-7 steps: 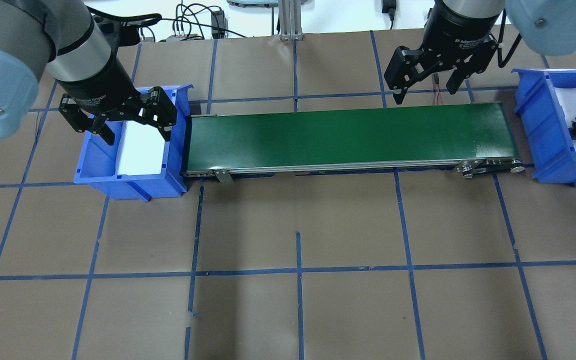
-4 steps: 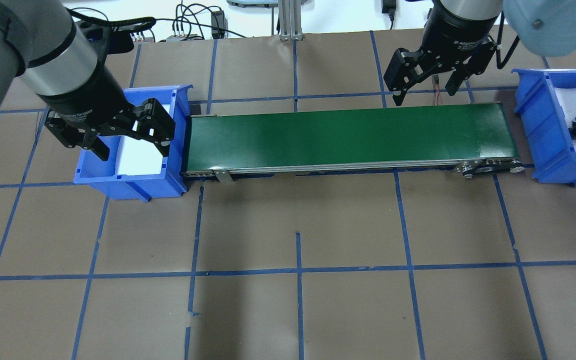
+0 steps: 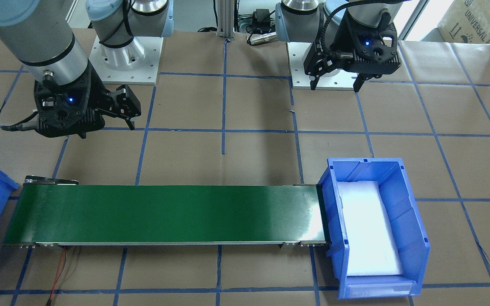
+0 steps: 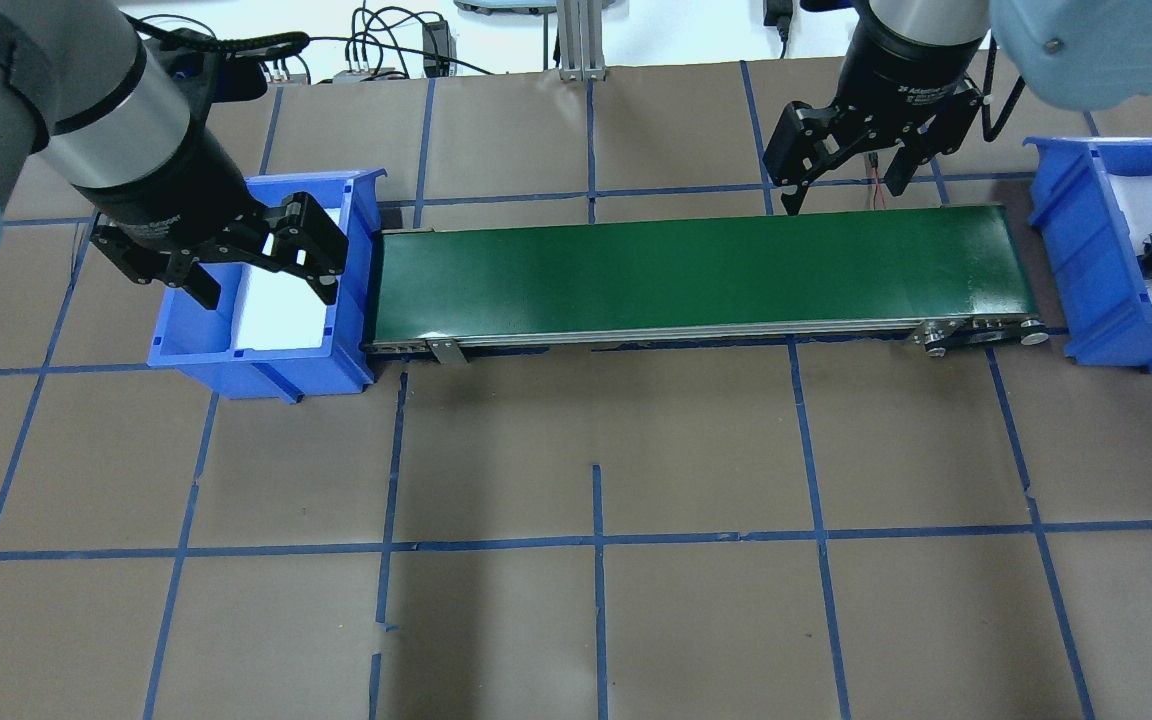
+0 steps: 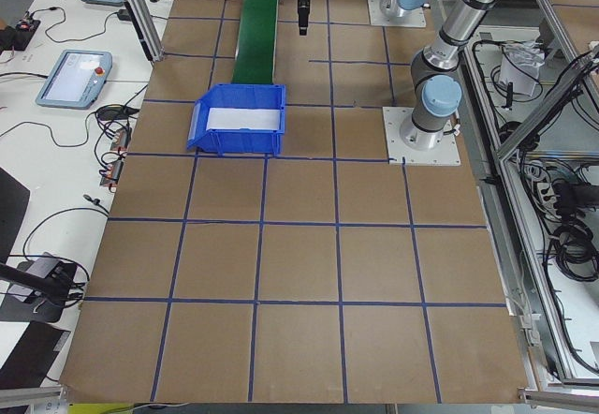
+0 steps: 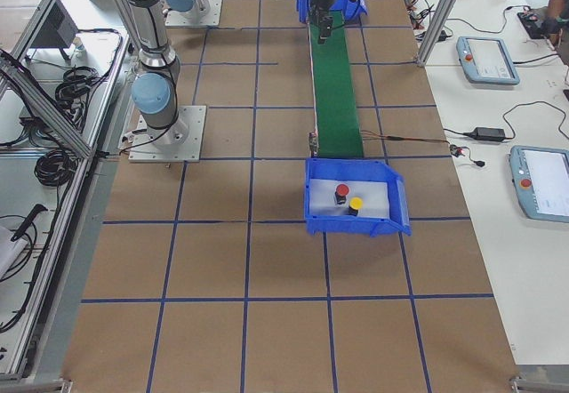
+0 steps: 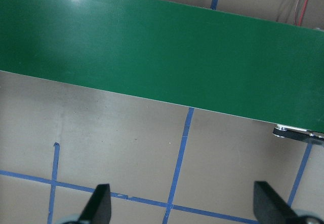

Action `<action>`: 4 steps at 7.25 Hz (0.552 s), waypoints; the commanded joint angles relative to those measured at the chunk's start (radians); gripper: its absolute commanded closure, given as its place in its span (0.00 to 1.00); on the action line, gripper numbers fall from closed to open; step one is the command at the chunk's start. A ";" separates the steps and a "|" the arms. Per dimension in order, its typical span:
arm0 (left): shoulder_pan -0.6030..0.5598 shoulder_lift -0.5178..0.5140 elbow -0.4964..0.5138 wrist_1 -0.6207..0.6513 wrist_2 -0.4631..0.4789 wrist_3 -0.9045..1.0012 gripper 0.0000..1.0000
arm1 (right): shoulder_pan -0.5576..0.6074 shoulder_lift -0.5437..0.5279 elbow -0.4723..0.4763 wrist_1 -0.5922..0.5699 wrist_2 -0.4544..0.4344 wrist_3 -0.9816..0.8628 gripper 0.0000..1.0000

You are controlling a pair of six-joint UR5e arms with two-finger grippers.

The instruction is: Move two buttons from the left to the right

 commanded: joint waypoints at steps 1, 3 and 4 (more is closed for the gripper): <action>-0.001 -0.055 0.048 -0.004 0.061 0.006 0.00 | 0.000 0.000 0.002 0.013 -0.006 0.005 0.00; -0.011 -0.053 0.040 -0.009 0.047 0.006 0.00 | 0.000 0.006 -0.015 0.004 0.008 0.011 0.00; -0.009 -0.058 0.037 -0.003 0.046 0.006 0.00 | -0.003 0.009 -0.013 0.005 0.006 0.005 0.00</action>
